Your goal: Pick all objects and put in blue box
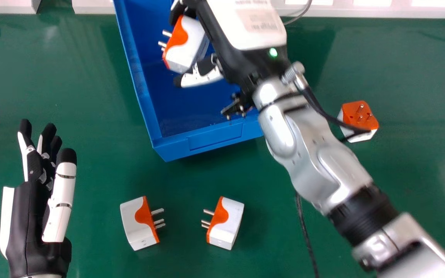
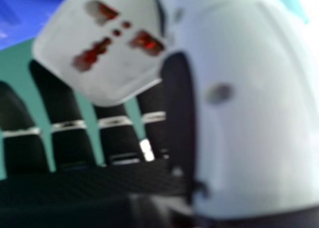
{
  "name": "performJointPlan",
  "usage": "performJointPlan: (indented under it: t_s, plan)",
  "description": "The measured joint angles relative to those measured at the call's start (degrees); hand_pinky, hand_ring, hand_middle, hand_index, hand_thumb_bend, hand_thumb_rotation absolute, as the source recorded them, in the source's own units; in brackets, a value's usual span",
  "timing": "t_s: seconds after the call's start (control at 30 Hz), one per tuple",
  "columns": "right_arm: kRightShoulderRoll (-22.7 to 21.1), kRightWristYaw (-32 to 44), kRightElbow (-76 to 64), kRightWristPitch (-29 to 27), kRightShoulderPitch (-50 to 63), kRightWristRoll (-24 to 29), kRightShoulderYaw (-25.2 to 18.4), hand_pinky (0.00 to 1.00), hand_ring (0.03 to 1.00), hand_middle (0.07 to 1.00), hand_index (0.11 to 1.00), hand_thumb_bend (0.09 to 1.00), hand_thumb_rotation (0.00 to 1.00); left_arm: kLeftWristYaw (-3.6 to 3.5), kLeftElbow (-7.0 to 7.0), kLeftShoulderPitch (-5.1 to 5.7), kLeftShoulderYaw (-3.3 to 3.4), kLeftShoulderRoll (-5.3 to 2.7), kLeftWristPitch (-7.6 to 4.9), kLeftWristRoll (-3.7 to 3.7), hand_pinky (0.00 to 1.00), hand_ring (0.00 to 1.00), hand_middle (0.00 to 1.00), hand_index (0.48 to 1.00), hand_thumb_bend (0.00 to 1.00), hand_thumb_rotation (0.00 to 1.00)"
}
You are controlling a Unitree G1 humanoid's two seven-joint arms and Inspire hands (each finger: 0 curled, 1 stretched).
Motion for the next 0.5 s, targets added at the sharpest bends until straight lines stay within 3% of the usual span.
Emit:
performJointPlan:
  t_s: [0.2,0.33,0.5]
  plan:
    - [2.41,-0.17,10.51,-0.1,-5.73,0.43,1.54,0.29,0.446,0.57,0.502,0.487,0.0,-0.16,-0.23,0.45,-0.08,-0.19,-0.02,0.11,1.0,0.99,0.99,0.981,0.4,0.77]
    - [3.8,-0.19,16.27,-0.34,-9.15,1.44,1.72,0.3,0.452,0.576,0.501,0.487,0.0,-0.62,-0.48,0.72,-0.26,-0.38,0.0,-0.78,1.0,1.0,1.0,0.993,0.39,0.75]
    - [4.88,-0.33,23.11,-2.09,-13.02,3.17,1.99,0.3,0.453,0.57,0.497,0.489,0.0,-0.7,-0.79,1.41,-0.71,-0.59,0.0,-0.69,1.0,1.0,0.99,0.985,0.4,0.76]
